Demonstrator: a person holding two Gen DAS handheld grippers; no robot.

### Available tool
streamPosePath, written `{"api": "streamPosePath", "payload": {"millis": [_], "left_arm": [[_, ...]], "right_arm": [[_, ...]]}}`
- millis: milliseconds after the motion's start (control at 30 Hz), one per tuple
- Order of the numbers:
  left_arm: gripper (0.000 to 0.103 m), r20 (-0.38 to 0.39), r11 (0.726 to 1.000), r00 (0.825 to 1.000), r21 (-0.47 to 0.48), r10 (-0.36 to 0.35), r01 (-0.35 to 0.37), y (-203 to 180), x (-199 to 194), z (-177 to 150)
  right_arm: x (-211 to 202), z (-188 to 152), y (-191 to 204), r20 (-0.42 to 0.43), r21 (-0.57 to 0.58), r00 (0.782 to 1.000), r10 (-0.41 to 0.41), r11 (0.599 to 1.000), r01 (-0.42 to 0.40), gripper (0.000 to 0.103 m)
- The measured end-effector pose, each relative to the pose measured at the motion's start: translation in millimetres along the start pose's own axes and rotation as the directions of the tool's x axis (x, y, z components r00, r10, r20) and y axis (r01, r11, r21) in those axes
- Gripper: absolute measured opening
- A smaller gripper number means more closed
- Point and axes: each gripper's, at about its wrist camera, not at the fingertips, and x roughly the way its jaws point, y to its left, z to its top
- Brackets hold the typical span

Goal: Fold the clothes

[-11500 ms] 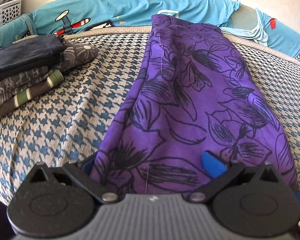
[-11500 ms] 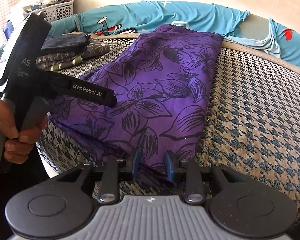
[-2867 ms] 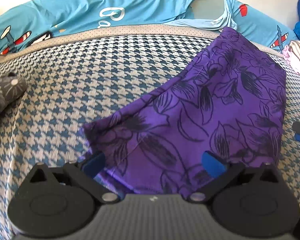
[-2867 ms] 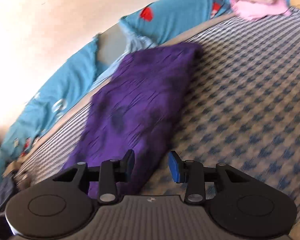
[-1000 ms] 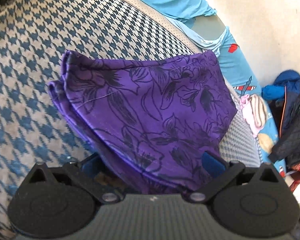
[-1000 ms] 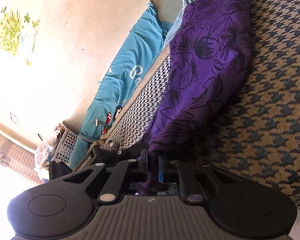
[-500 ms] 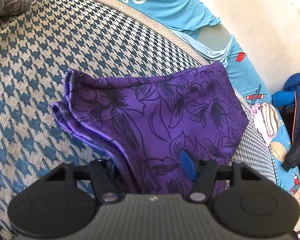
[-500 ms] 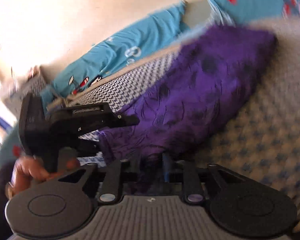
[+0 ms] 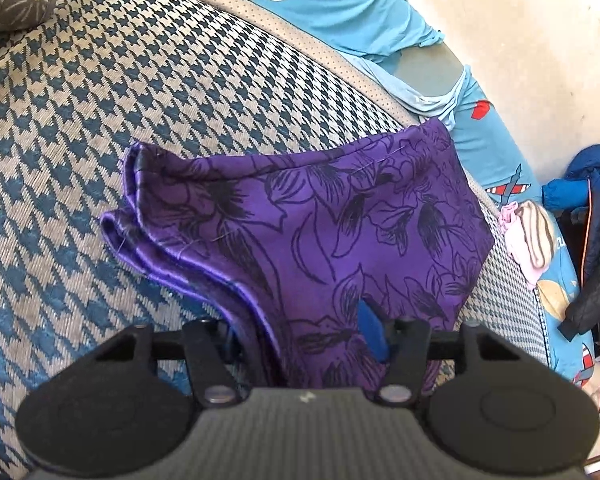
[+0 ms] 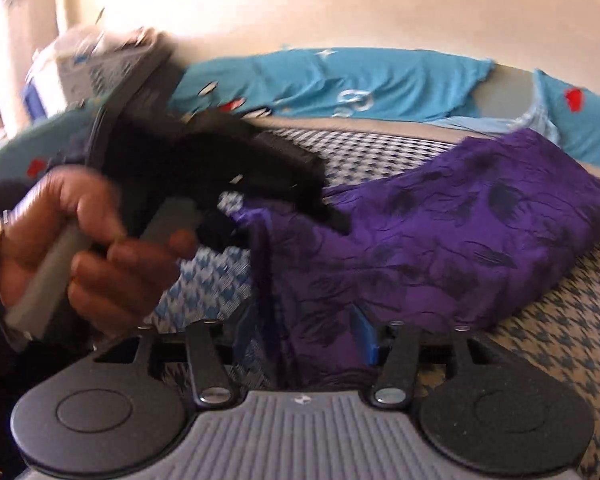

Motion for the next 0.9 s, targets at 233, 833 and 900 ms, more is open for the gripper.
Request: {"api": "streamPosePath", "payload": {"millis": [233,833,900], "left_arm": [[0.054,-0.013,0.998,0.999,-0.049,-0.036,0.036,5,-2,4],[0.054,0.069,0.995,0.998,-0.104,0.014,-0.007,18,6,13],[0.042,0.073,0.994,0.997,-0.106,0.035,-0.027,18,8,16]], "right_arm": [[32,-13,32,-0.010,-0.216,0.994,-0.105,0.971,0.100,0.060],[37,-5,10,0.041,-0.046,0.978,-0.204,0.978,0.206,0.015],[39,-3,9,0.040,-0.037,0.980,-0.197,0.979,0.198,0.015]]}}
